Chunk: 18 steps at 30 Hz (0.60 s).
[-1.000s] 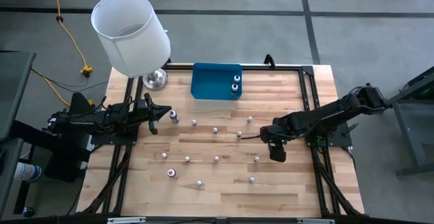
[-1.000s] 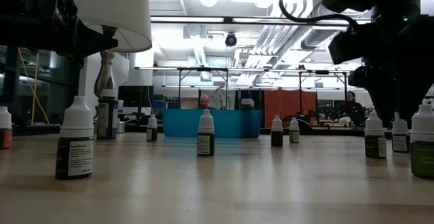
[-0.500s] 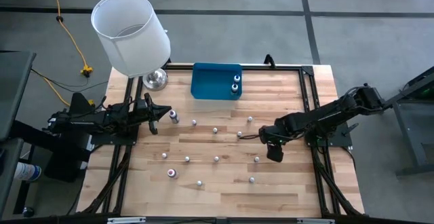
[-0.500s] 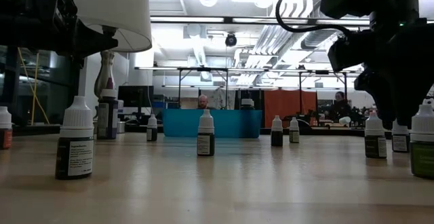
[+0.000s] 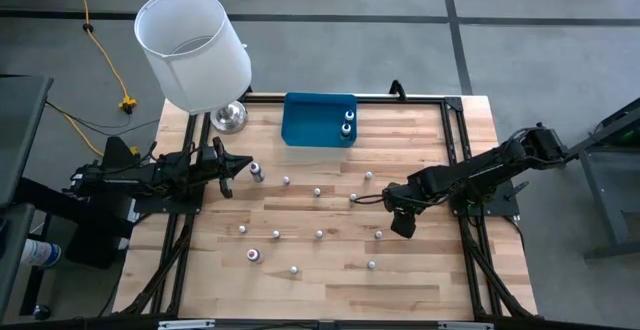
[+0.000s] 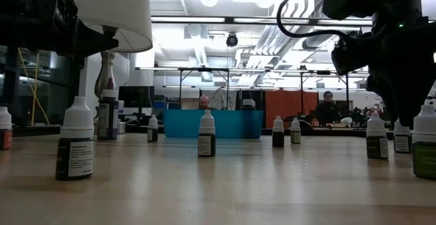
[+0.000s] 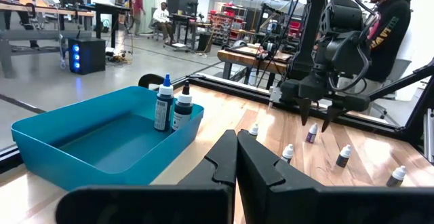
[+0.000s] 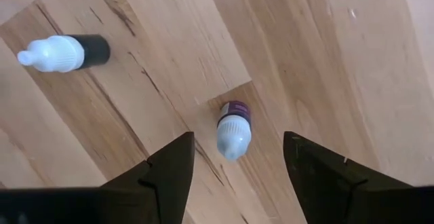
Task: Pick & Place food coloring
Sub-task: Put the small violet food coloring bottle into the blue bin
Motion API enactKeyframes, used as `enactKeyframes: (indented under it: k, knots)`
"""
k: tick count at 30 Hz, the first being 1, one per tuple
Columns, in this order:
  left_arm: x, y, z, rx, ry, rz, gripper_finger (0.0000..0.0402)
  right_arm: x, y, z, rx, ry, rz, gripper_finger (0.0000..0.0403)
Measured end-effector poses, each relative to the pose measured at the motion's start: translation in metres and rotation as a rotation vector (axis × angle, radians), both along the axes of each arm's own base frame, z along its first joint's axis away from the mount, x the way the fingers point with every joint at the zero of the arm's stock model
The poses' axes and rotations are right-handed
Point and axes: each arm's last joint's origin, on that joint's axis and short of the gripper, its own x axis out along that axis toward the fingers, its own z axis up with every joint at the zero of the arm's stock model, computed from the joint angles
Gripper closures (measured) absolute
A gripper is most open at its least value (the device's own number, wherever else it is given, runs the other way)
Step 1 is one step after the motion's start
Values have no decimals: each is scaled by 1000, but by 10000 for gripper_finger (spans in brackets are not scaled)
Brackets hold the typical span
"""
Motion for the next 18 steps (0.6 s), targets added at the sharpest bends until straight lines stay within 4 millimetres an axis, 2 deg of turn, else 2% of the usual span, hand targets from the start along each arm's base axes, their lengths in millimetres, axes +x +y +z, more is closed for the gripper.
enactKeyframes:
  k: [9,18]
  knots:
    - [0,0,0,0,0,0,401,0,0,0,12,10,-77,188]
    - [0,0,0,0,0,0,401,1,-4,0,75,52,-358,187]
